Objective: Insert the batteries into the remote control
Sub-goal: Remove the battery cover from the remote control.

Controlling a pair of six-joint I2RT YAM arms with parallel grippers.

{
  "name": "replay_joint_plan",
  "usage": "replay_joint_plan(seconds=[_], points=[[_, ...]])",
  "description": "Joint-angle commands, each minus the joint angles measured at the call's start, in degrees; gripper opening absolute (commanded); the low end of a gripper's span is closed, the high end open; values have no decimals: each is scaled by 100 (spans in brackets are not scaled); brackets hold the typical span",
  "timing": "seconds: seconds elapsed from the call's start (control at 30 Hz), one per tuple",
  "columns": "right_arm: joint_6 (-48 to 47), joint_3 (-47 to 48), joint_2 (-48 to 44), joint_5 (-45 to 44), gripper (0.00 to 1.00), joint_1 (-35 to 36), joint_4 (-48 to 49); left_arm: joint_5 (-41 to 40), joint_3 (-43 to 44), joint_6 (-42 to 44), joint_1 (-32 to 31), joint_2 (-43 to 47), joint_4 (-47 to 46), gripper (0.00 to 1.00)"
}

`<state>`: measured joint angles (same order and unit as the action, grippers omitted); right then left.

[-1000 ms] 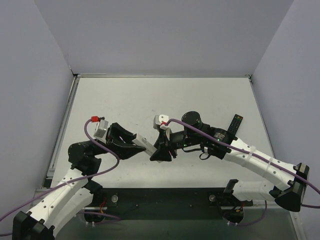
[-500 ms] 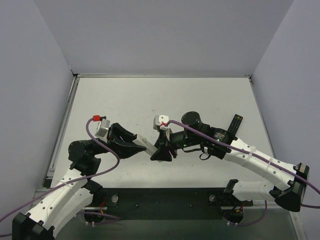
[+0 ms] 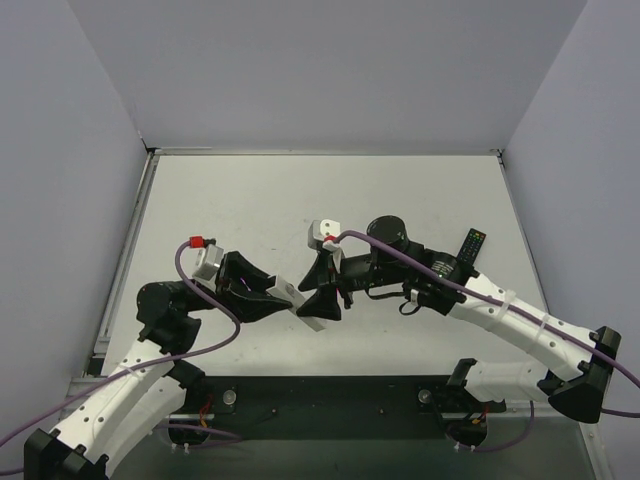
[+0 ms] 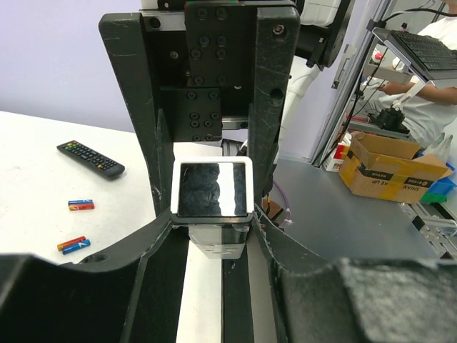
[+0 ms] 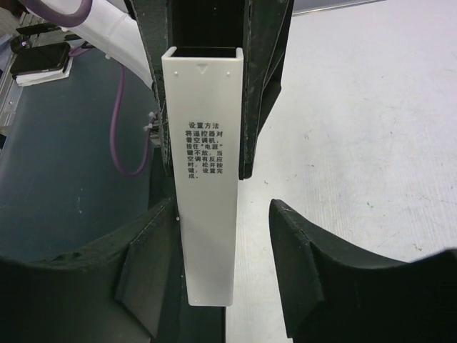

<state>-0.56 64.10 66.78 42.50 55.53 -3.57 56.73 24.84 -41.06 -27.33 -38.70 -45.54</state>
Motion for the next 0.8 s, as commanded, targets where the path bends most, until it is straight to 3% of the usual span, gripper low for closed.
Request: replay_joint_plan(seconds=[0.0,0.1,0.4,0.77], points=[[38,253,80,206,46,-33,278,75,47,168,-18,82,-78,0],[38,244,107,188,41,-42,278,40,47,186,-18,90,-69,0],[29,86,133,267,15,-103,103,-460,-128,239,17,205,-139,0],[-418,-160,159,522,9,-218,-758,-927,-392,-165,395,310,-895,0]])
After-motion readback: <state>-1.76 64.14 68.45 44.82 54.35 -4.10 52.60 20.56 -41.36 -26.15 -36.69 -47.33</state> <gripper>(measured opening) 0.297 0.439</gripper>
